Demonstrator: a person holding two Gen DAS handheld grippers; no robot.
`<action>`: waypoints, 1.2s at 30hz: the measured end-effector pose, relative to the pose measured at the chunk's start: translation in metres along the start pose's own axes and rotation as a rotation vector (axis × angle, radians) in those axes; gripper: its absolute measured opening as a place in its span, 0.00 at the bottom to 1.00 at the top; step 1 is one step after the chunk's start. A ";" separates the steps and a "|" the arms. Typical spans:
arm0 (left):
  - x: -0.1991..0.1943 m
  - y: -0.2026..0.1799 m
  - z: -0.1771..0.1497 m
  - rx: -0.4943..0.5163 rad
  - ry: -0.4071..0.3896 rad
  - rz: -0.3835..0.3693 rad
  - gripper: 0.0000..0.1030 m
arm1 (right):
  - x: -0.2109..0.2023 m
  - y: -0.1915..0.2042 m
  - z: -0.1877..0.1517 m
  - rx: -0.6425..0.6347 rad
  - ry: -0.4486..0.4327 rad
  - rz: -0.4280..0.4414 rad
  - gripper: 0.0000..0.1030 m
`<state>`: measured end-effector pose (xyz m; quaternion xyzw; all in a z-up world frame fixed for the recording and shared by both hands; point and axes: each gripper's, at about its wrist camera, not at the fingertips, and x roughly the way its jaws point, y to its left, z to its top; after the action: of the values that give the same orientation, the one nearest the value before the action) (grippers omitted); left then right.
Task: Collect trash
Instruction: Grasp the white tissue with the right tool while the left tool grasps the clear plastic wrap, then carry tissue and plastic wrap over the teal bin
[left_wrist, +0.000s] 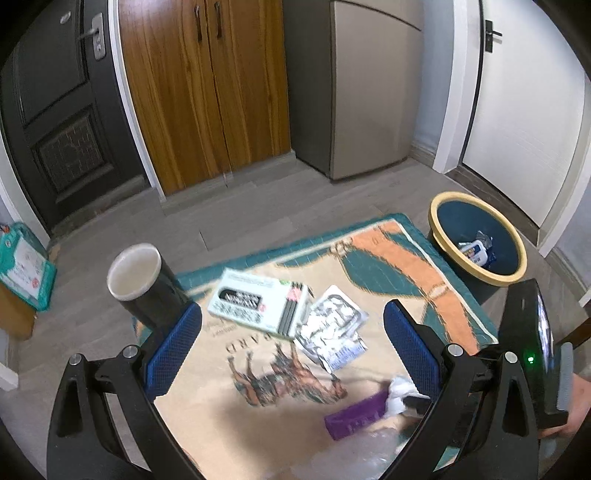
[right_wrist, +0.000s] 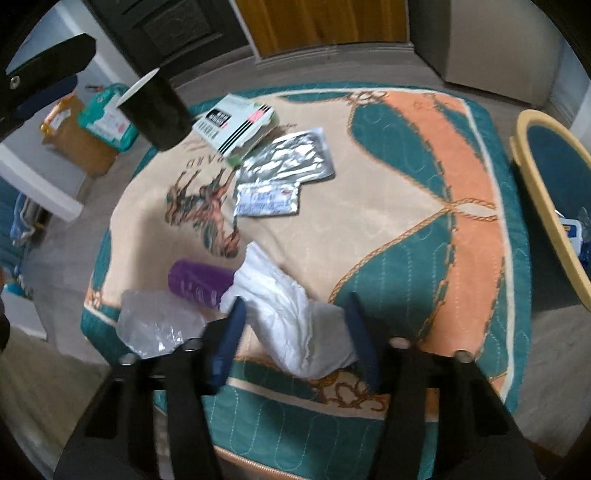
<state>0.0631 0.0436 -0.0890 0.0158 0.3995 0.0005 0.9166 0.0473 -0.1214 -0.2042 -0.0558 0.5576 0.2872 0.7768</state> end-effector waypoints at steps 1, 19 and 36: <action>0.002 -0.001 -0.003 -0.011 0.013 -0.006 0.94 | 0.000 0.000 0.000 -0.007 -0.001 0.001 0.18; 0.019 -0.062 -0.118 0.046 0.173 0.050 0.87 | -0.044 -0.056 0.026 0.239 -0.172 0.044 0.05; -0.001 -0.079 -0.099 0.125 0.129 0.004 0.14 | -0.088 -0.059 0.029 0.236 -0.271 0.019 0.05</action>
<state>-0.0109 -0.0325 -0.1580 0.0735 0.4571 -0.0217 0.8861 0.0831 -0.1922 -0.1284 0.0803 0.4779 0.2321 0.8434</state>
